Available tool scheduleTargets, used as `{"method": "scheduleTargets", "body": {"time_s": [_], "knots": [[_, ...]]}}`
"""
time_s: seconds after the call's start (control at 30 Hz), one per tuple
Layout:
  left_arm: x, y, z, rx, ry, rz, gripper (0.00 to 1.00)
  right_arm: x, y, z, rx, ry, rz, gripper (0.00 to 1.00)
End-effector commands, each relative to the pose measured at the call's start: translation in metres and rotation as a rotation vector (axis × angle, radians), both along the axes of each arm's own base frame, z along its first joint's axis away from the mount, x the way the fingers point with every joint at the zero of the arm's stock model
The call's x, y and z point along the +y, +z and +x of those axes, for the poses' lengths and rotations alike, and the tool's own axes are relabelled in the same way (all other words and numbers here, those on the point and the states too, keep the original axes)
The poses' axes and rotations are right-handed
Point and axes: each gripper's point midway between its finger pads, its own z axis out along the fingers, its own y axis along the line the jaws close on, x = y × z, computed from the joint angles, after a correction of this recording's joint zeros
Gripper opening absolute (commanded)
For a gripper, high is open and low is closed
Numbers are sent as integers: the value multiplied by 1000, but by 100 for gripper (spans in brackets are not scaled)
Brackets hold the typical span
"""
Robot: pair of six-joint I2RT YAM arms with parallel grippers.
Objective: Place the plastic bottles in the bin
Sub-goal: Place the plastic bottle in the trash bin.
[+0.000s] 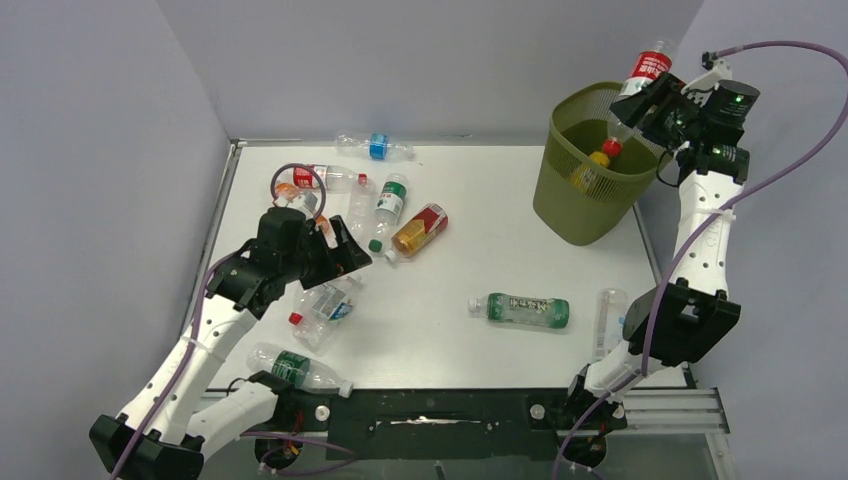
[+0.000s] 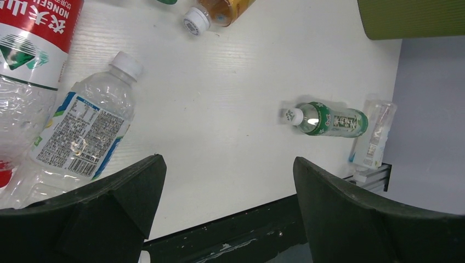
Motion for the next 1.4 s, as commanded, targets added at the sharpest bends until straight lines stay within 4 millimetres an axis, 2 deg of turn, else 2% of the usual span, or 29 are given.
{"method": "scheduleTargets", "body": {"time_s": [0.0,0.07,0.13,0.17,0.43,0.57,0.67,0.83,1.03,1.17,1.37], "knots": [[4,14,-1,-43,-4,-2,88,-12,31,6,-93,8,-3,66],[5,13,-2,-38,-3,-2,87,-16,28,8,-74,4,-8,75],[4,11,-3,-33,-8,-4,88,-18,27,7,-65,-6,-22,88],[3,11,-4,-31,-9,-10,88,-17,28,5,-66,-5,-27,89],[-21,16,-3,-53,-120,-90,88,-9,42,-18,-67,3,-68,95],[-37,18,-1,-71,-185,-117,87,10,48,-40,-70,29,-74,95],[-56,17,-1,-84,-242,-120,87,34,48,-61,-68,65,-92,96],[-104,11,-8,-100,-374,-98,88,68,35,-95,-41,123,-99,97],[-150,6,-9,-161,-518,-66,91,105,21,-143,-24,202,-74,98],[-178,-3,-4,-208,-598,9,91,117,12,-172,-10,227,-41,99],[-216,-7,9,-317,-677,156,91,122,-16,-201,50,224,-37,99]]}}
